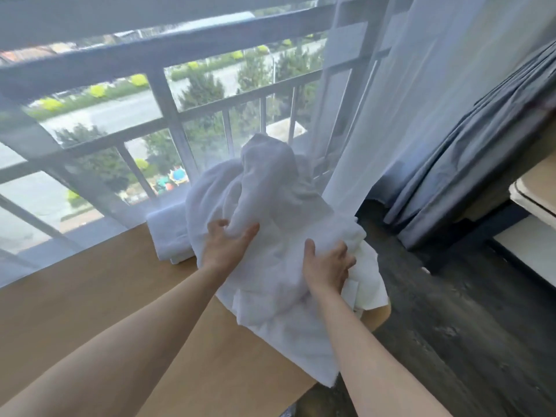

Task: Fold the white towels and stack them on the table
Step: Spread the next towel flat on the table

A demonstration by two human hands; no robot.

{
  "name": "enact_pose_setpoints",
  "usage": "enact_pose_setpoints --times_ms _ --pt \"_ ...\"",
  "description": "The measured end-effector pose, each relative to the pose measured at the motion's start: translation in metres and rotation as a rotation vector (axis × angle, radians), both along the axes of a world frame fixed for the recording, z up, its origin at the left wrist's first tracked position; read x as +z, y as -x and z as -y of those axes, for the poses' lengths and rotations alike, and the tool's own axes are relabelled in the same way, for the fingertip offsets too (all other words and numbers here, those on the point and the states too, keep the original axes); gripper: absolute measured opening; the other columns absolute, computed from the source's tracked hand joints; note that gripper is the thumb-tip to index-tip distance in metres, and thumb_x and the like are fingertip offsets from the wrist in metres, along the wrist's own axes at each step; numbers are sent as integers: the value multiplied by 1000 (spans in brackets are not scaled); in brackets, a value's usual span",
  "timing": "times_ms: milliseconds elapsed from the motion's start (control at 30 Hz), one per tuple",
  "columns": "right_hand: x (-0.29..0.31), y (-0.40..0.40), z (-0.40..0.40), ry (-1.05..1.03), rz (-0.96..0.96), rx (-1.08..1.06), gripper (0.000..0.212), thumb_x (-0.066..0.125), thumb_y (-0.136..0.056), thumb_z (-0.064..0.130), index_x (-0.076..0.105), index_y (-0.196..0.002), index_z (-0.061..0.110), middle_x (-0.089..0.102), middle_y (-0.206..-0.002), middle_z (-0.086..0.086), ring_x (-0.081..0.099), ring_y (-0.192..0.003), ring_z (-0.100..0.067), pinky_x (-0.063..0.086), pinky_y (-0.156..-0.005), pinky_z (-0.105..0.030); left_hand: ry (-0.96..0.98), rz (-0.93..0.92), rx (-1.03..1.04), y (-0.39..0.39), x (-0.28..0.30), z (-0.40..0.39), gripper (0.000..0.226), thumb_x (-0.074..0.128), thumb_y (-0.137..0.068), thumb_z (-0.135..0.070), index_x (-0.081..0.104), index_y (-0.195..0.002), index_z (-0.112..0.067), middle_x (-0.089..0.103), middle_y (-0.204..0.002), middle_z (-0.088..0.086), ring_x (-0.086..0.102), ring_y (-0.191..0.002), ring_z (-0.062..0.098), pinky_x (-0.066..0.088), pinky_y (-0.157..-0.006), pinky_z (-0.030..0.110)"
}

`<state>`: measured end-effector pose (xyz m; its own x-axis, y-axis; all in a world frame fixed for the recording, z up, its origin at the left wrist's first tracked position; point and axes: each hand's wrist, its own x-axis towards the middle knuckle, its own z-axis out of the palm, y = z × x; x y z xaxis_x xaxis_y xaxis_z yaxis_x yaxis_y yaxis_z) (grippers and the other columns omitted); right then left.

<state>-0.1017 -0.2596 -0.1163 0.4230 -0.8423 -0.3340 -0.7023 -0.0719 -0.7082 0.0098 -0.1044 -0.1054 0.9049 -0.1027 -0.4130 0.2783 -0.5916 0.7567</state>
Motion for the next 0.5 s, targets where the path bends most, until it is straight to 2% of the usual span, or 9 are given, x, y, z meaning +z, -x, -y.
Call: enact_pose_setpoints --times_ms 67,133,200,267,367,500 --pt "-4 -14 3 20 -24 -7 77 58 -92 52 26 -146 7 33 -141 -21 34 -127 -36 35 -106 -42 -1 26 61 -1 1 9 93 65 -55 -90 32 -122 -34 49 -123 -5 56 -104 24 49 -81 40" --pt "-8 -23 0 34 -24 -23 77 58 -91 54 26 -145 9 33 -139 -21 31 -125 -33 29 -106 -40 -8 97 113 0 2 18 95 65 -53 -91 31 -121 -34 48 -121 -9 56 -109 22 51 -88 43" --pt "-11 -27 -2 41 0 -36 76 63 -89 50 27 -144 12 32 -138 -20 32 -122 -33 30 -104 -39 -42 193 130 5 3 26 102 65 -52 -92 31 -130 -34 47 -117 -13 55 -109 19 51 -91 44" --pt "-15 -27 -2 37 62 -49 71 68 -89 37 27 -143 15 29 -137 -21 38 -120 -36 37 -102 -37 -65 232 118 9 5 34 103 66 -49 -92 36 -127 -34 50 -107 -19 54 -100 14 50 -84 40" --pt "-14 -27 1 8 126 -68 62 66 -92 24 29 -141 20 28 -135 -18 49 -111 -39 45 -91 -36 15 135 23 7 11 41 83 74 -49 -87 53 -107 -31 61 -94 -20 60 -87 9 50 -72 33" --pt "2 -27 -8 24 212 -91 53 60 -94 22 32 -139 28 32 -133 -10 56 -98 -38 43 -86 -35 205 115 -17 3 29 30 54 78 -63 -74 65 -97 -34 72 -82 -19 67 -75 -1 50 -57 17"
